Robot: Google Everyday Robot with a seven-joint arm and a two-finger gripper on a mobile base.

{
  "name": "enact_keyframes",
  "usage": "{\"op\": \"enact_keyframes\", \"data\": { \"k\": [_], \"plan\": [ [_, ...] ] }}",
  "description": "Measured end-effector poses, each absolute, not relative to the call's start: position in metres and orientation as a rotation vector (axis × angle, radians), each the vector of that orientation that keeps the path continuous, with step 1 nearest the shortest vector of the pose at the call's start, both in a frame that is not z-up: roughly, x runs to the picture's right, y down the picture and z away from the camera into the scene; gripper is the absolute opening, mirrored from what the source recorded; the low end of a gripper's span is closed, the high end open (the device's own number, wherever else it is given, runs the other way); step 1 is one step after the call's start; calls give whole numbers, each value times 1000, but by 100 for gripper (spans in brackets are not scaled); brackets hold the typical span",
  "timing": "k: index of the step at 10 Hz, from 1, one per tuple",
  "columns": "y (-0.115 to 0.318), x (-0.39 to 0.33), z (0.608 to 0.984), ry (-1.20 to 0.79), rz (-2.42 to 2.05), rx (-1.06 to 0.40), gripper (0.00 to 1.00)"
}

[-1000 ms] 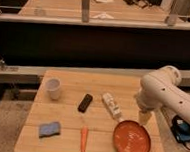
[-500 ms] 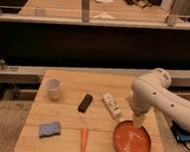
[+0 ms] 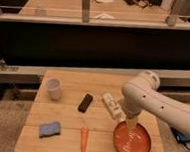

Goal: Drag the pepper across the table

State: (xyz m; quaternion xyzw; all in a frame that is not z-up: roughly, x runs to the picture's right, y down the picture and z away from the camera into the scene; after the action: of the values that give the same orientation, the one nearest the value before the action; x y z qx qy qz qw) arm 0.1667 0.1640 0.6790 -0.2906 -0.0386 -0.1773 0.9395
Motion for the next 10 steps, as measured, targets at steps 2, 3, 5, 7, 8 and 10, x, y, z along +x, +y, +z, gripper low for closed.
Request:
{"op": "enact_keyframes", "data": {
  "k": [2, 3, 5, 7, 8, 10],
  "plan": [
    [169, 146, 680, -99, -413, -599, 80],
    [170, 136, 681, -110, -436, -596, 80],
    [176, 132, 680, -112, -469, -607, 80],
    [183, 123, 681, -119, -510, -616, 80],
    [184, 114, 683, -128, -533, -614, 80],
    [188, 95, 688, -147, -575, -608, 80]
  ]
}}
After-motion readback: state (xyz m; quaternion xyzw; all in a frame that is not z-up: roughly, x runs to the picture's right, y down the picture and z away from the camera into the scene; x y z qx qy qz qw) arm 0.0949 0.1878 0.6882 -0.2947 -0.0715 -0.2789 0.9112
